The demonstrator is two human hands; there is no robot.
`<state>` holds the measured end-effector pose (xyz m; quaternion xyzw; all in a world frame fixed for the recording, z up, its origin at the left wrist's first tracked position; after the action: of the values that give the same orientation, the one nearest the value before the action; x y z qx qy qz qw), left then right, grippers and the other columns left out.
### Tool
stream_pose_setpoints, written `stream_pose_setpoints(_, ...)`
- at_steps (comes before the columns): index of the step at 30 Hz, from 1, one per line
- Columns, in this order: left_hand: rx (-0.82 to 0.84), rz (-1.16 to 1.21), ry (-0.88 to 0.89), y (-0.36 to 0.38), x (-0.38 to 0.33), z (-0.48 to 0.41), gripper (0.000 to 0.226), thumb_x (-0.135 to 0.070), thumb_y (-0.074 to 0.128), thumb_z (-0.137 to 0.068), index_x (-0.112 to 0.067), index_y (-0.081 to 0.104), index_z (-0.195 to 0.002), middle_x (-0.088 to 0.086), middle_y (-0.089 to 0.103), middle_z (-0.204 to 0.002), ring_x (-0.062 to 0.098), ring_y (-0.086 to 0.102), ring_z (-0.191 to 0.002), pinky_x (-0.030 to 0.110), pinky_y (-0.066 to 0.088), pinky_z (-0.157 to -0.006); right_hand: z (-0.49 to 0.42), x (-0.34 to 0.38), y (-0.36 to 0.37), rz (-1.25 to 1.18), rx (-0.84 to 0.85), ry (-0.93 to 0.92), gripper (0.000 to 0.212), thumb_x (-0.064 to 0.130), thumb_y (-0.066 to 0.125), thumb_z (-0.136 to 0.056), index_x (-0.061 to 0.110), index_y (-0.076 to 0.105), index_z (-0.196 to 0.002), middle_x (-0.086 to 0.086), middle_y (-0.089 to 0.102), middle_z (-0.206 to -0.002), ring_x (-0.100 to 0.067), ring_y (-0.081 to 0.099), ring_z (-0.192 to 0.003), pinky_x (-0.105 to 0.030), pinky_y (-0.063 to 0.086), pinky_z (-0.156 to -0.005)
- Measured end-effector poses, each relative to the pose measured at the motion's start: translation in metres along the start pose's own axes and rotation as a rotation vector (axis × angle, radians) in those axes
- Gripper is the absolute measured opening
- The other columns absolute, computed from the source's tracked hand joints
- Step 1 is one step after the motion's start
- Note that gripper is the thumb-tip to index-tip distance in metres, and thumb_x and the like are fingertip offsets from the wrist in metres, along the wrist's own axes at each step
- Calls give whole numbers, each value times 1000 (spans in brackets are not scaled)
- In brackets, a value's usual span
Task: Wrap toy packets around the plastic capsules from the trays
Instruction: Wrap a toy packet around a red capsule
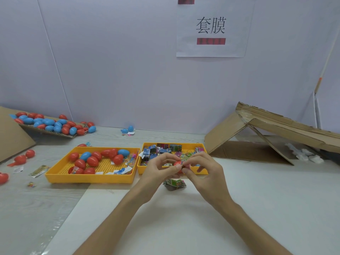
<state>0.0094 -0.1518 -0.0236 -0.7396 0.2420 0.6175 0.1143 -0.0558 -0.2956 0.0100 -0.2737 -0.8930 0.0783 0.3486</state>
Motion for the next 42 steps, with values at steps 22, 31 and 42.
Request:
stream_pose_setpoints(22,-32,-26,10,-6,-5,0,26,-16,82,-72,-16,78,-98,16,73,-105,36,73,-98,42,60,-88,1,-5,3,-7,78,79,29,7,82,-81,20,73,-105,11,72,-104,-13,66,-102,-20,50,-77)
stream_pose_setpoints(31,-46,-36,-12,-9,-1,0,32,-16,84,-71,-13,79,-102,18,74,-108,37,72,-100,53,55,-96,3,-8,5,-56,102,107,28,9,82,-82,21,73,-106,12,72,-105,-13,67,-101,-28,54,-75)
stream_pose_setpoints(42,-82,-85,31,-11,-7,0,34,1,80,-79,-19,71,-104,1,75,-103,21,74,-97,29,60,-71,3,-40,7,-605,41,611,20,32,79,-83,30,76,-103,-3,75,-107,-22,71,-102,-28,57,-73)
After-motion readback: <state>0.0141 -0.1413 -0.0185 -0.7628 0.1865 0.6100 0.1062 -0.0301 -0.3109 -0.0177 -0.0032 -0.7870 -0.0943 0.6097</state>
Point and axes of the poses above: each hand's wrist, its own z-axis away from the middle knuckle, its own y-axis out of the palm, x = y × z, the point moved 7 cm from there along -z, towards the middle knuckle
